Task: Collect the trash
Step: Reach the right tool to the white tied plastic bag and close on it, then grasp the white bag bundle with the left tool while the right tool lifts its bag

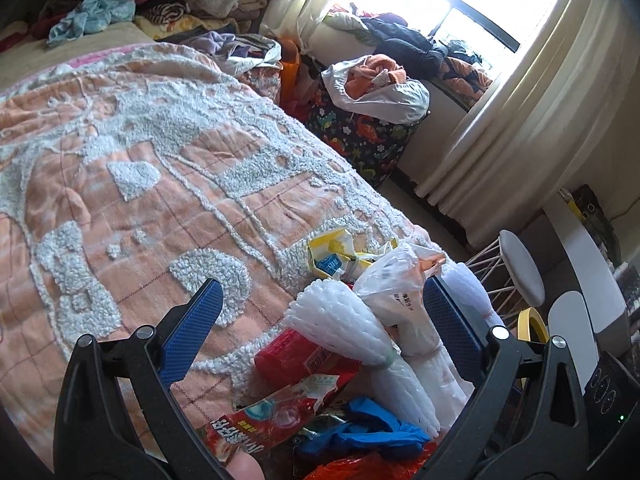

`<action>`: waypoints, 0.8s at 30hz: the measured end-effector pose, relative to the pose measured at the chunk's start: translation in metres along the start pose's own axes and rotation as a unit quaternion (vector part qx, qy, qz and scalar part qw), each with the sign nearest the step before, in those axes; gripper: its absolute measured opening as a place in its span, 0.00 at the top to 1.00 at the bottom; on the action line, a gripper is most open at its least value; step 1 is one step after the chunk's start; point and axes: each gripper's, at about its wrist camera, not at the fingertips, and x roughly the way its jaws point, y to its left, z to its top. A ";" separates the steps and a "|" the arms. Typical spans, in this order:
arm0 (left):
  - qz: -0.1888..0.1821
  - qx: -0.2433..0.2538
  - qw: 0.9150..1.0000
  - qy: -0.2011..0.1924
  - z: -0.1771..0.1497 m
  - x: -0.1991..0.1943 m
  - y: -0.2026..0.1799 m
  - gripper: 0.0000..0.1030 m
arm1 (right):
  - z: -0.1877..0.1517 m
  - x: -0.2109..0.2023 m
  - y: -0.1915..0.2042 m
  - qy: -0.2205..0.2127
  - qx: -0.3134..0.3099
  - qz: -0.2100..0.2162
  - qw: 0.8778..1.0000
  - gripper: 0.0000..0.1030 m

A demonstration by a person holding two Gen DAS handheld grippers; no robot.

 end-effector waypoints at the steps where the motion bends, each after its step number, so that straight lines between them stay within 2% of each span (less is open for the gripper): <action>1: -0.004 -0.005 1.000 0.003 -0.001 0.002 0.001 0.13 | 0.000 0.004 -0.001 0.008 0.002 0.002 1.000 0.05; 5: -0.016 -0.012 1.000 0.017 -0.004 0.009 0.003 0.24 | 0.001 0.012 -0.005 0.022 0.017 0.013 1.000 0.06; 14: -0.025 -0.011 0.999 0.031 -0.003 0.013 -0.004 0.40 | 0.000 0.027 -0.002 0.058 0.015 0.044 0.997 0.29; 17: -0.021 -0.010 0.999 0.032 -0.005 0.012 -0.008 0.49 | -0.001 0.028 -0.001 0.061 0.015 0.042 0.997 0.30; 19: -0.021 -0.008 0.999 0.036 -0.007 0.012 -0.010 0.56 | -0.001 0.027 0.000 0.060 0.017 0.044 0.997 0.35; 21: -0.021 -0.003 0.999 0.035 -0.009 0.010 -0.014 0.67 | 0.000 0.025 0.001 0.057 0.015 0.045 0.997 0.44; 24: -0.025 0.007 0.999 0.027 -0.010 0.005 -0.020 0.77 | 0.000 0.021 0.003 0.055 0.011 0.046 0.997 0.47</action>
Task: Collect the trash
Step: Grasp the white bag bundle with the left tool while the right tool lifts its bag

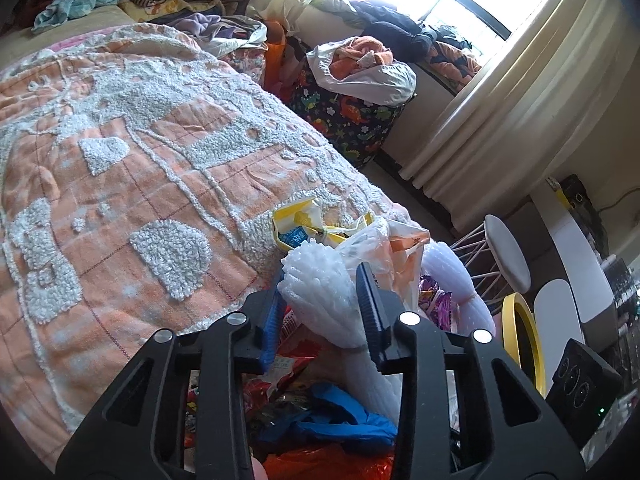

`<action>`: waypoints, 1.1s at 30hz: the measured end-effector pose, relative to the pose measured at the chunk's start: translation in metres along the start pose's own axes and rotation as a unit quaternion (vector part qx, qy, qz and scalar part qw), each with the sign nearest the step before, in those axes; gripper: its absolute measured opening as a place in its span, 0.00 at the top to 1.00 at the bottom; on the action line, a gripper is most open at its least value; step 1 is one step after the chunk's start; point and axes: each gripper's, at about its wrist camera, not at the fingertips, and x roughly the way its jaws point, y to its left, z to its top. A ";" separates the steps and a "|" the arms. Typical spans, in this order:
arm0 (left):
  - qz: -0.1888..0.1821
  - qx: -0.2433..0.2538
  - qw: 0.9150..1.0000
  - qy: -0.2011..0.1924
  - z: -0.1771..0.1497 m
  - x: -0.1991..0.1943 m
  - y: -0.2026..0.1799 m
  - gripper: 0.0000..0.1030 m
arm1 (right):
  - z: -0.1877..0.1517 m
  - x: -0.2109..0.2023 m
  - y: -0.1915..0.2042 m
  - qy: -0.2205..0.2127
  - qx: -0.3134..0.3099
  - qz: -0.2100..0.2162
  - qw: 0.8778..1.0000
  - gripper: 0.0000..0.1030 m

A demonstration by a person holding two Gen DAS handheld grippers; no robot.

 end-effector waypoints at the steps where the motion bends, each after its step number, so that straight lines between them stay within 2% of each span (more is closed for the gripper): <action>1: -0.004 0.003 1.000 -0.003 0.000 -0.002 -0.002 0.79 | -0.001 -0.002 0.001 -0.002 -0.003 0.001 1.000 0.48; 9: -0.037 0.008 0.998 -0.044 0.003 -0.030 -0.020 0.84 | 0.001 -0.035 0.002 -0.055 -0.013 -0.001 0.998 0.61; 17: -0.068 0.011 0.995 -0.077 0.001 -0.058 -0.037 0.86 | 0.003 -0.080 -0.003 -0.117 -0.011 -0.017 0.993 0.62; 33: -0.090 0.075 0.988 -0.098 -0.015 -0.070 -0.101 0.86 | -0.008 -0.138 -0.038 -0.165 0.019 -0.055 0.985 0.62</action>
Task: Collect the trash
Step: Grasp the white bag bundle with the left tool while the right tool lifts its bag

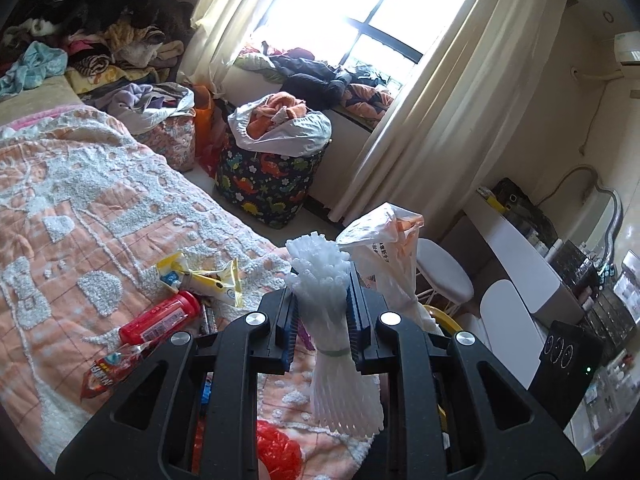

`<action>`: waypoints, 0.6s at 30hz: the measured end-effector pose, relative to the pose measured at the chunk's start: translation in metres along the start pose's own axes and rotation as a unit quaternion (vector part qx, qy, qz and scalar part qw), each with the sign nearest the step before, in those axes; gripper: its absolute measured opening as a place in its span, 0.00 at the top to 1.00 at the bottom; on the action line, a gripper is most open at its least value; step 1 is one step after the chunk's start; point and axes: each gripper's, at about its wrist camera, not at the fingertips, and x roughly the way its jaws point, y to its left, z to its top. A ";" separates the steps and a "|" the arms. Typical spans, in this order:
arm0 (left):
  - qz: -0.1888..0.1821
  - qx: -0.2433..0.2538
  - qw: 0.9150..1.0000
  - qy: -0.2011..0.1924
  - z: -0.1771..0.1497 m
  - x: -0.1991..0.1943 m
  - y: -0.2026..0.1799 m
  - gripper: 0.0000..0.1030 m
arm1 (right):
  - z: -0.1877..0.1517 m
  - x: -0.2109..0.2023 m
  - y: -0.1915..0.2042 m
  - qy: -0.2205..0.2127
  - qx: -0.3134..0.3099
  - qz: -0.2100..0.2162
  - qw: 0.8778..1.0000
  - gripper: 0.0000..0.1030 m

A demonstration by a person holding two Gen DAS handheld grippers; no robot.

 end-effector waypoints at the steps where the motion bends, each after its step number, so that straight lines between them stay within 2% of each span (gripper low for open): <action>1: -0.001 0.002 1.000 0.001 -0.001 0.001 -0.004 0.86 | 0.000 -0.003 -0.003 -0.002 0.002 -0.002 1.000 0.62; 18: -0.007 0.042 0.999 0.028 -0.018 0.025 -0.054 0.86 | -0.003 -0.035 -0.056 -0.028 0.047 -0.035 0.998 0.62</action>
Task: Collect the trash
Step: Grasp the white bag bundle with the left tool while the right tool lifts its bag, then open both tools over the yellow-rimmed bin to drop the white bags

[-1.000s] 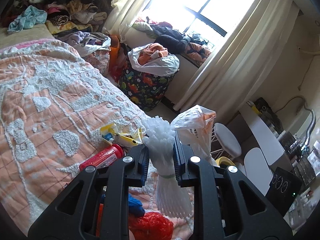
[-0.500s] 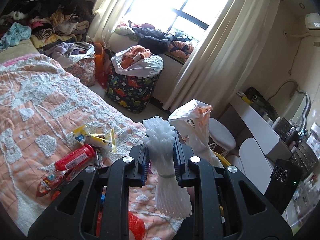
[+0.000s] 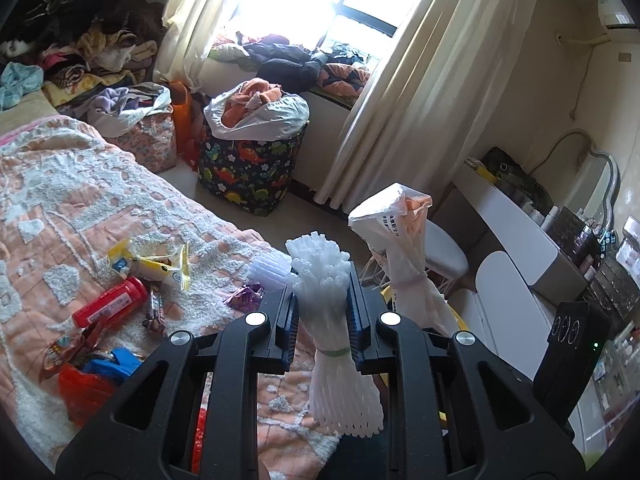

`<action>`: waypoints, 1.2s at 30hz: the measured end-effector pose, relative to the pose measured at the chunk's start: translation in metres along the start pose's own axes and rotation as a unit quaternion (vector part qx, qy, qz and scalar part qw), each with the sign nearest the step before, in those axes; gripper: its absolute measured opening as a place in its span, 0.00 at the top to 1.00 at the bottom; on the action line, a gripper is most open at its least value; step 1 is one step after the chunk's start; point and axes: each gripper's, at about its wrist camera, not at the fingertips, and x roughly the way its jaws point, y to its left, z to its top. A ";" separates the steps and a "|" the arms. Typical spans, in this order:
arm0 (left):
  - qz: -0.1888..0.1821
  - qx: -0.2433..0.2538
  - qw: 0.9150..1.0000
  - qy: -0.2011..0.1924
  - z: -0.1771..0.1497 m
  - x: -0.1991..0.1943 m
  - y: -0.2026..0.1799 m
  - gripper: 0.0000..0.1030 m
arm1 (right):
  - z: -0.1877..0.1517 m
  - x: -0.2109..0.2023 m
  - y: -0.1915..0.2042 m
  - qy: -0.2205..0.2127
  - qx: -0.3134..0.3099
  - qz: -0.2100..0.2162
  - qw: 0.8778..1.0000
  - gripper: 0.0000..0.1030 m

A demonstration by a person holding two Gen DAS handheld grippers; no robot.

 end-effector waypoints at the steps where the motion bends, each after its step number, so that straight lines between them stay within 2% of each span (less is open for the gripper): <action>1: 0.000 0.003 1.000 0.001 0.000 0.002 -0.003 0.86 | 0.000 -0.001 -0.004 -0.001 0.003 -0.002 1.000 0.62; 13: -0.005 0.027 0.999 0.016 -0.006 0.022 -0.033 0.86 | -0.001 -0.012 -0.035 -0.015 0.040 -0.026 0.999 0.62; 36: -0.036 0.067 0.996 0.045 -0.031 0.076 -0.096 0.86 | -0.009 -0.017 -0.122 0.005 0.124 -0.104 0.987 0.62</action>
